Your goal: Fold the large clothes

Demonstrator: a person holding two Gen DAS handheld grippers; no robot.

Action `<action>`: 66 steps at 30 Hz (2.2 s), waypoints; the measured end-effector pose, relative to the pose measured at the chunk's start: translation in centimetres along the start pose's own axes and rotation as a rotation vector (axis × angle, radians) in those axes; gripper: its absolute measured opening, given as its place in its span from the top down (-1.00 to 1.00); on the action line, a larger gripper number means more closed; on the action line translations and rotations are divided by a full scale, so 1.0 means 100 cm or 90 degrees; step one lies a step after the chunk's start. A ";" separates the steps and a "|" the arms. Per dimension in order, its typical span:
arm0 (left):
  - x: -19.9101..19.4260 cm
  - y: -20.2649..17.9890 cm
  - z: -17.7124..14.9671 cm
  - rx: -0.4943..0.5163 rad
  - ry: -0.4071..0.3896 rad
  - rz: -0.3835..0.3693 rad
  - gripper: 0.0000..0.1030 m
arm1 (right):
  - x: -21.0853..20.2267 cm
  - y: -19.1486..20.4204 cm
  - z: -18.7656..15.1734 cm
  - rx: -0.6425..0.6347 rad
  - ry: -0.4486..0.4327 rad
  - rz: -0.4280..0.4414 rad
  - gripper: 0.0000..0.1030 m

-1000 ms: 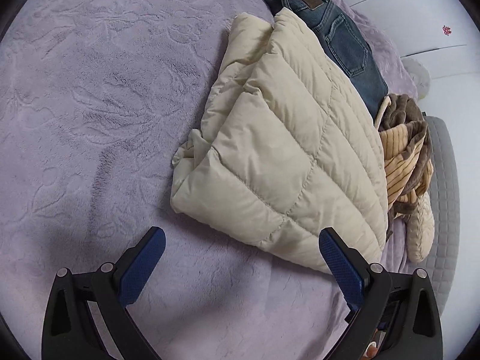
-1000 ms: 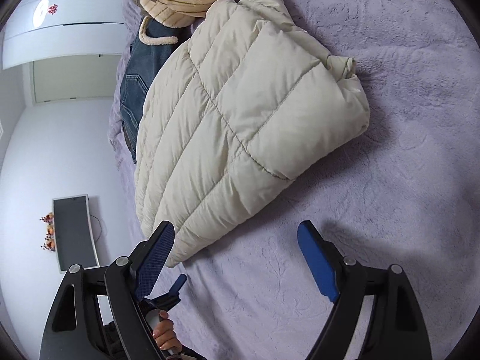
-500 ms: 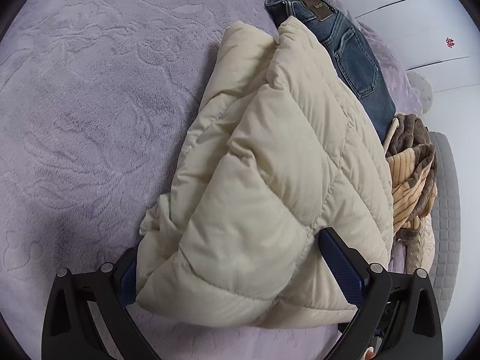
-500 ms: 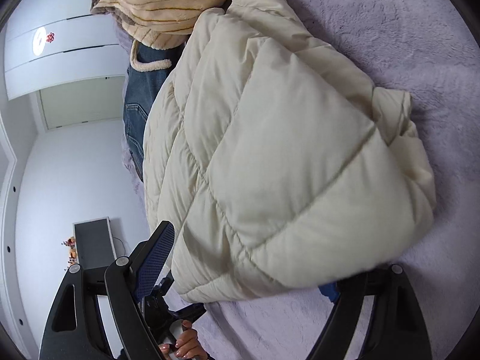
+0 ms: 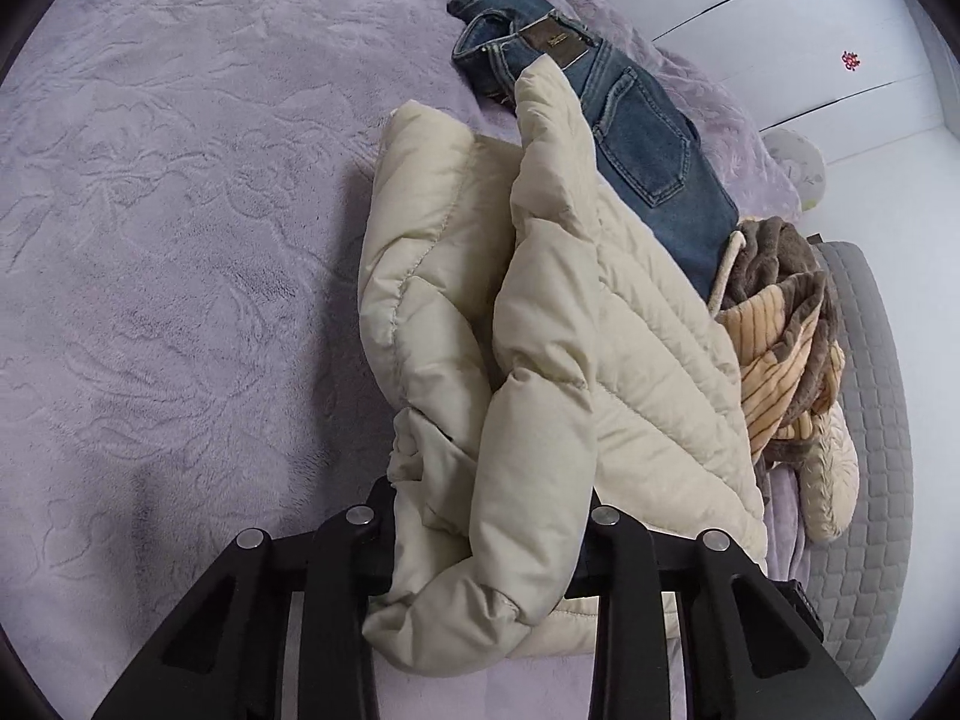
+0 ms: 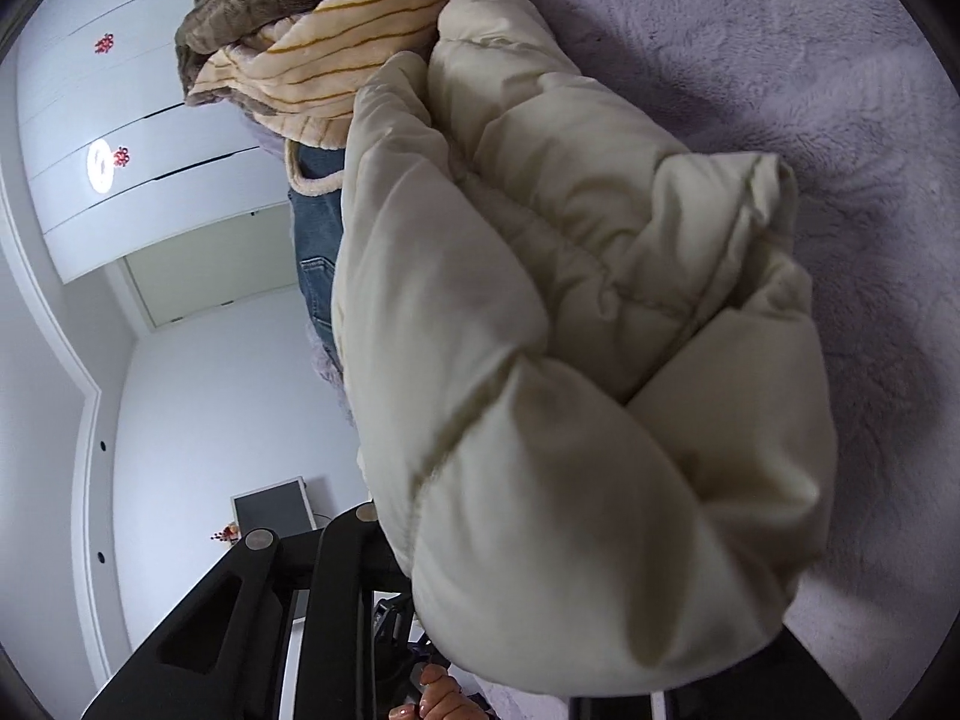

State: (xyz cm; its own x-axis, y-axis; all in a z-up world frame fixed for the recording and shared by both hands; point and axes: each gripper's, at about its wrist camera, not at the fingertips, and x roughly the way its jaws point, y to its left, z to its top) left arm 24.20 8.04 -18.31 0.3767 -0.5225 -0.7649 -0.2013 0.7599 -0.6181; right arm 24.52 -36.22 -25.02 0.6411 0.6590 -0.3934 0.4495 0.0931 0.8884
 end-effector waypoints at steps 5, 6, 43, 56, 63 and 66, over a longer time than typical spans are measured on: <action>-0.033 0.001 -0.014 0.017 0.006 -0.018 0.34 | -0.021 0.002 -0.018 -0.015 0.005 0.028 0.53; -0.039 0.001 -0.020 0.022 0.011 -0.018 0.34 | -0.026 0.001 -0.017 -0.012 0.006 0.031 0.53; -0.112 0.042 -0.120 0.165 0.084 0.250 -0.92 | -0.085 -0.024 -0.114 -0.120 0.071 -0.308 -0.41; -0.116 0.034 -0.116 0.181 0.081 0.302 -0.98 | -0.053 0.030 -0.173 -0.334 0.136 -0.432 -0.98; -0.118 0.047 -0.111 0.178 0.098 0.292 -0.98 | -0.044 0.048 -0.200 -0.421 0.134 -0.474 -0.99; -0.122 0.050 -0.107 0.181 0.098 0.275 -0.98 | -0.040 0.053 -0.204 -0.441 0.132 -0.493 -0.99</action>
State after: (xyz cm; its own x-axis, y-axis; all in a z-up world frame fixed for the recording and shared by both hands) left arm 8.90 14.05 -14.02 0.1718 -0.1733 -0.9698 -0.0482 0.9817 -0.1840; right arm 11.65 -23.16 -13.92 0.1827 0.3464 -0.9201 0.1950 0.9045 0.3792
